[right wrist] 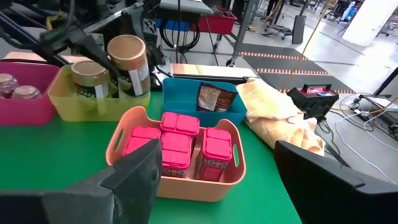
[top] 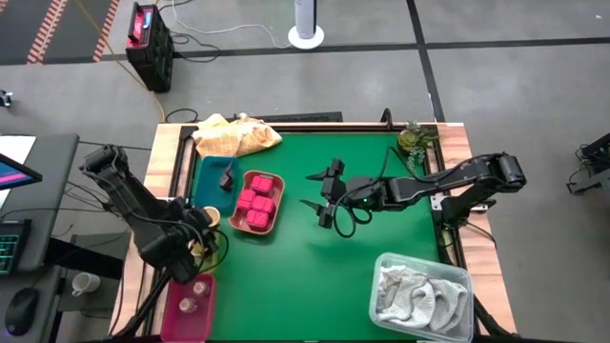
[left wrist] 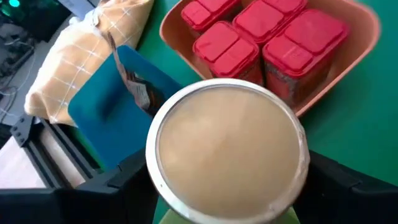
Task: Sort spices by type
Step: Put the gold seasoning bottle into the yellow bin, then return to Home Position
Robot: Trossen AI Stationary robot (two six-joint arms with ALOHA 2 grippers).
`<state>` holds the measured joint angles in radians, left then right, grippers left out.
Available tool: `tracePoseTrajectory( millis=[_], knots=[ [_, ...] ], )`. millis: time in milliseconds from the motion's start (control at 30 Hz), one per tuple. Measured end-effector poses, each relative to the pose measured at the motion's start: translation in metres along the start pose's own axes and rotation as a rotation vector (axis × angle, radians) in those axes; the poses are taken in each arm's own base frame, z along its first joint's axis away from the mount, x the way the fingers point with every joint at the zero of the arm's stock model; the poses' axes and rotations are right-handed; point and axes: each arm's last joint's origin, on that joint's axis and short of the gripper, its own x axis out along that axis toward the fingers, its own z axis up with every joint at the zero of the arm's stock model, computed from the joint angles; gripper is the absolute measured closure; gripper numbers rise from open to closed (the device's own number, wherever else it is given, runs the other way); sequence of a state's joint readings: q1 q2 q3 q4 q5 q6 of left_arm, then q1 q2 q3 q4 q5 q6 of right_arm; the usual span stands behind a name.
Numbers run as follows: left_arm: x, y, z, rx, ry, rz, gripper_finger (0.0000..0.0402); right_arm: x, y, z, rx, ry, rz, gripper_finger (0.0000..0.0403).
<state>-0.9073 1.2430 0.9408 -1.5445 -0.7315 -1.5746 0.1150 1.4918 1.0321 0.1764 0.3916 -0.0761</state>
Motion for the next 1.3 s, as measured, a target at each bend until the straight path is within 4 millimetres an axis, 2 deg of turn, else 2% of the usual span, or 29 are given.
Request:
tracePoseTrajectory(
  millis=[333,500,733,933,1067,1167,1300],
  knots=[
    [0.014,-0.003,-0.016,-0.043,0.108,0.01,0.0124,0.0,0.001,0.0,-0.002,0.0,0.003,0.0068],
    [0.014,-0.003,-0.017,-0.069,0.128,0.008,0.0121,0.0,0.001,0.0,-0.002,-0.001,0.003,0.0068],
    [0.014,-0.005,-0.017,-0.082,0.141,-0.007,0.009,0.0,0.001,0.0,-0.002,-0.001,0.003,0.0068],
    [0.014,-0.004,-0.016,-0.069,0.121,-0.004,0.0085,0.0,0.001,0.0,-0.002,0.0,0.003,0.0068],
    [0.005,0.001,-0.005,-0.051,0.058,0.017,0.0084,-0.001,0.0,0.001,-0.016,-0.002,0.001,0.0068],
    [-0.005,0.006,0.006,-0.036,-0.033,-0.041,0.0084,-0.008,-0.01,0.004,-0.003,-0.049,0.037,0.0068],
    [-0.01,0.019,0.016,-0.038,-0.177,-0.143,0.0084,-0.017,-0.04,0.001,0.083,-0.173,0.103,0.0068]
  ],
)
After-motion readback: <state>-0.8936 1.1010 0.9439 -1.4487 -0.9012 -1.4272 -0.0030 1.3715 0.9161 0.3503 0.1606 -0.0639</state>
